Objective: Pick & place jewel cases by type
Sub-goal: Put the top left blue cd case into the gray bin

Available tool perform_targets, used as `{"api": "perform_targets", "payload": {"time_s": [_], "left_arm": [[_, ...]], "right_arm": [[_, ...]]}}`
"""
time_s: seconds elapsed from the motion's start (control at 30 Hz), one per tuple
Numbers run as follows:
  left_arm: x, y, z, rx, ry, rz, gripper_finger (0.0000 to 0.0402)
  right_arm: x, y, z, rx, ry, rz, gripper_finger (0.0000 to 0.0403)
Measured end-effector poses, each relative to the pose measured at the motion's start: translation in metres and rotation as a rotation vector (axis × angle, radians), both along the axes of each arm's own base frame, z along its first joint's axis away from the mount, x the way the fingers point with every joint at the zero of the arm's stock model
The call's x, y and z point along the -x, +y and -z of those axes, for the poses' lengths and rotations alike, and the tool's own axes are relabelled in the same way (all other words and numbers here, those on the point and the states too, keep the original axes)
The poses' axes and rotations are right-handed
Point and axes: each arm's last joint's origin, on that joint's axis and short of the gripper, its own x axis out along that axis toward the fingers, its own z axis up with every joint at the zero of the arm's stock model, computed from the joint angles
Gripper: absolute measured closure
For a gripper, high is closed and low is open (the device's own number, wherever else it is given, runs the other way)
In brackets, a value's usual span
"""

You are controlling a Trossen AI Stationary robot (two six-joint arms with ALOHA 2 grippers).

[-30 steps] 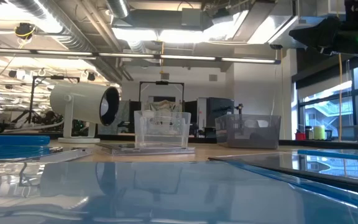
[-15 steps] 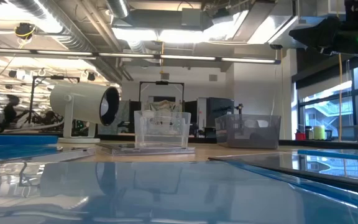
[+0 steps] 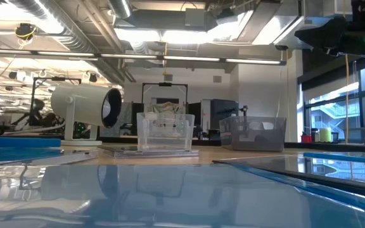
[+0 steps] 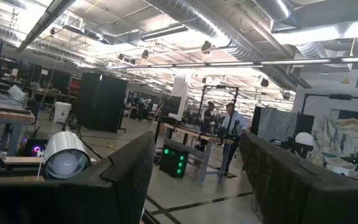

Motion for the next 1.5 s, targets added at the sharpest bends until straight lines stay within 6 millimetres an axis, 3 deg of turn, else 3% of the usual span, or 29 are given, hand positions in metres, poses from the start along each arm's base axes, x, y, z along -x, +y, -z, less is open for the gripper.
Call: {"api": "perform_targets", "payload": {"time_s": [0.27, 0.57, 0.87, 1.13, 1.5], "left_arm": [[0.000, 0.000, 0.000, -0.003, -0.003, -0.002, 0.0338], [-0.001, -0.001, -0.005, -0.043, 0.015, -0.012, 0.0339], [-0.010, -0.011, -0.030, -0.092, -0.067, -0.028, 0.0344], [-0.030, -0.017, -0.044, -0.032, -0.099, -0.030, 0.0345], [-0.060, -0.010, -0.058, 0.001, -0.092, 0.010, 0.0345]], "right_arm": [[0.000, 0.000, 0.000, 0.000, 0.000, -0.001, 0.0161], [0.000, 0.000, 0.000, 0.000, 0.000, 0.000, 0.0161], [0.000, 0.000, 0.000, -0.001, 0.000, 0.000, 0.0161], [0.000, 0.000, 0.000, -0.040, -0.029, -0.022, 0.0161], [0.000, 0.000, 0.000, -0.045, -0.034, -0.025, 0.0161]]}}
